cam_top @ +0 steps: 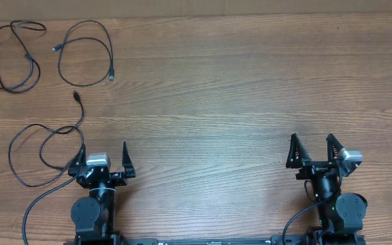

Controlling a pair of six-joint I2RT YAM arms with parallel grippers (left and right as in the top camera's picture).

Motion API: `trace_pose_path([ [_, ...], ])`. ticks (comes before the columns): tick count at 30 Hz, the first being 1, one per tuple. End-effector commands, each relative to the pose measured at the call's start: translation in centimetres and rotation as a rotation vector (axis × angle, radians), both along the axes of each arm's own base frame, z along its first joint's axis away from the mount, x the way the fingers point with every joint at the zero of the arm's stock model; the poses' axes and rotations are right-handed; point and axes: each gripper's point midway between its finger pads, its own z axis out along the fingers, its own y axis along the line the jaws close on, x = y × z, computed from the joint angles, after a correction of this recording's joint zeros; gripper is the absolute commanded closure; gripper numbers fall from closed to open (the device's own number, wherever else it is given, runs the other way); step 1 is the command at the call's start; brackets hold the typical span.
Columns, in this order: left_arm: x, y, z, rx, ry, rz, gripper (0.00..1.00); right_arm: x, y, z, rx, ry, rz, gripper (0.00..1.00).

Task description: Untangle cables

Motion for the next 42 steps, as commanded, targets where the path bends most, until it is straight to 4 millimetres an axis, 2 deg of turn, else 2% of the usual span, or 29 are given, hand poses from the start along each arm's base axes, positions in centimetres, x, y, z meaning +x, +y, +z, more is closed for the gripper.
trace_pose_path([
  [1,-0.02,0.06,-0.01,0.013,-0.004,0.005,0.0,0.0,-0.05,-0.61,-0.089,0.006,-0.005,0.0],
  [15,-0.02,0.06,-0.01,0.013,-0.004,0.005,0.0,-0.03,0.45,-0.63,-0.27,-0.011,0.018,0.0],
  [42,-0.02,0.06,-0.01,0.013,-0.004,0.005,0.01,-0.01,0.27,-0.58,-0.272,-0.011,0.007,0.0],
])
